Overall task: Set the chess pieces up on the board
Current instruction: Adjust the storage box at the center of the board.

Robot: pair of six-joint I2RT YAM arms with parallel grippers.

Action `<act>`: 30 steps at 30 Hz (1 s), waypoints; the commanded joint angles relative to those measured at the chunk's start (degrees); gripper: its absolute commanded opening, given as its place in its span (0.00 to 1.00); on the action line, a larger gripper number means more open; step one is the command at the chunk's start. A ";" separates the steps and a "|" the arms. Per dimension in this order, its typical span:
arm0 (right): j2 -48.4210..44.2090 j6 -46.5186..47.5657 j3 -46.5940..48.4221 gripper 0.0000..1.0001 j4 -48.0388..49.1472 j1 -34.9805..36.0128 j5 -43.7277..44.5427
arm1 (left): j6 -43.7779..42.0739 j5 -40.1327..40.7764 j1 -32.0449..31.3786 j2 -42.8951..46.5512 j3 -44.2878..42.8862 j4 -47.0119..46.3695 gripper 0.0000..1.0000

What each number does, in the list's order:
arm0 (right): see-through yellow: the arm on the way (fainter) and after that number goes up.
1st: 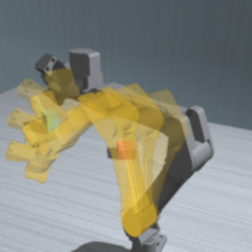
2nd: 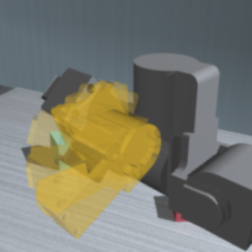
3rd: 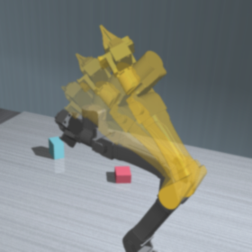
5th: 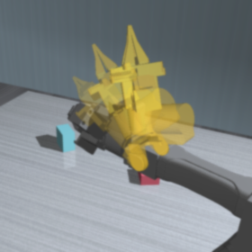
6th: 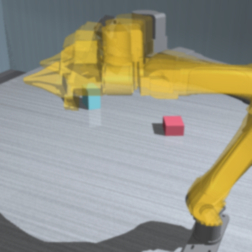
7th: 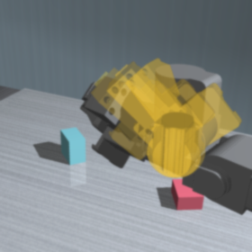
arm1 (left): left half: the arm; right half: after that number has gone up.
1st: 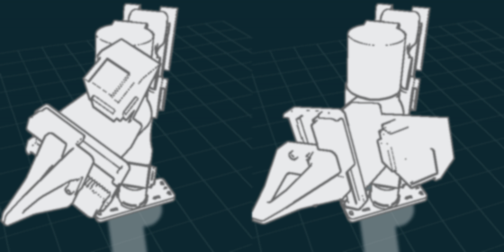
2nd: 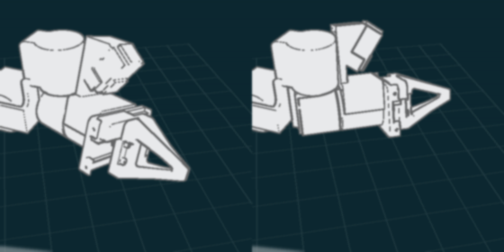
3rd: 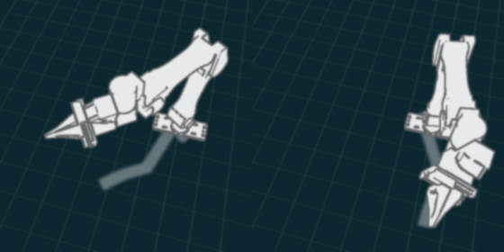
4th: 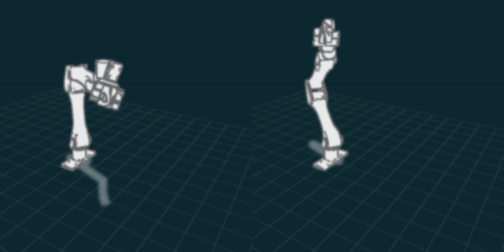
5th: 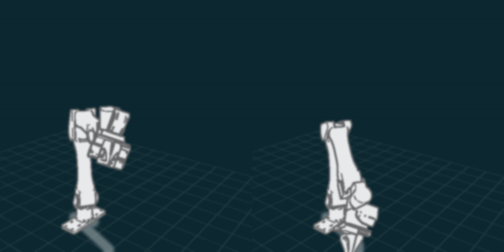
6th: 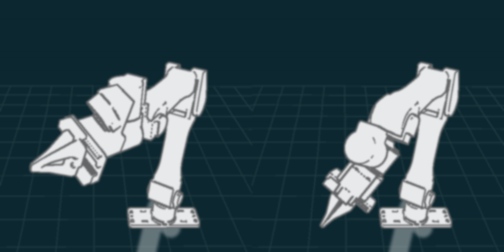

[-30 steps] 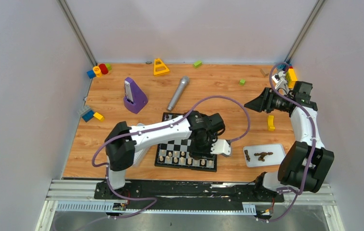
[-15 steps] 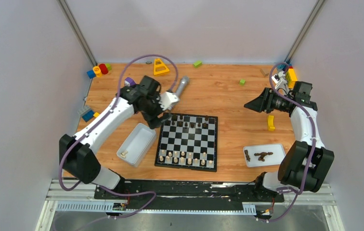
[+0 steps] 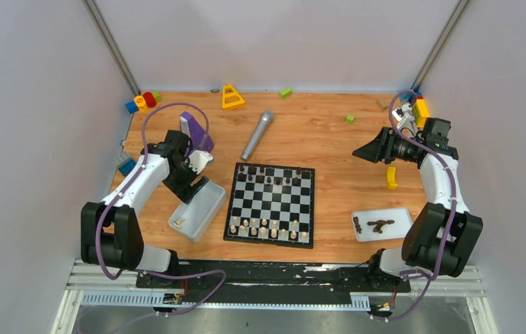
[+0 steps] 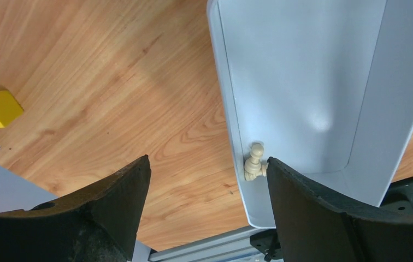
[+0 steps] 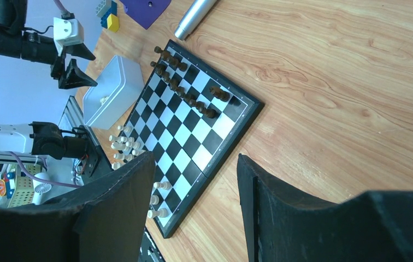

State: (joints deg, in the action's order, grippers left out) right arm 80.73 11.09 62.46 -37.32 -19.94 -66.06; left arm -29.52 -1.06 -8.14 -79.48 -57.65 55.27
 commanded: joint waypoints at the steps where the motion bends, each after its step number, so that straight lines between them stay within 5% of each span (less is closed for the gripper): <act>1: -0.15 1.96 2.48 0.58 0.41 -0.08 -1.53 | -1.59 0.16 0.32 -1.97 0.78 -3.52 0.84; 7: 0.23 2.27 2.49 0.58 0.19 -0.16 -1.42 | -2.90 -0.79 0.29 -5.78 0.21 -4.73 0.72; 10: 0.52 2.42 2.66 0.58 -0.15 -0.13 -1.44 | -5.74 -3.24 0.31 -7.19 0.21 -5.47 0.51; 17: 1.17 2.79 2.75 0.58 -0.30 -0.11 -1.11 | -15.97 -5.85 0.24 -9.74 -2.70 -3.64 0.26; 25: 2.65 3.27 2.98 0.58 -0.56 -0.13 -0.22 | -26.47 -3.09 -3.10 -14.90 -8.13 2.15 0.08; 30: 3.48 3.50 3.11 0.58 -0.74 -0.14 0.51 | -31.59 2.93 -9.05 -14.94 -7.82 0.62 0.06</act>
State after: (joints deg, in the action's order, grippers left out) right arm 83.68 12.82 63.07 -37.95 -19.94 -65.45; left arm -54.33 -2.68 -13.08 -94.70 -64.25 55.09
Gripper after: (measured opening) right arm 0.578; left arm 0.073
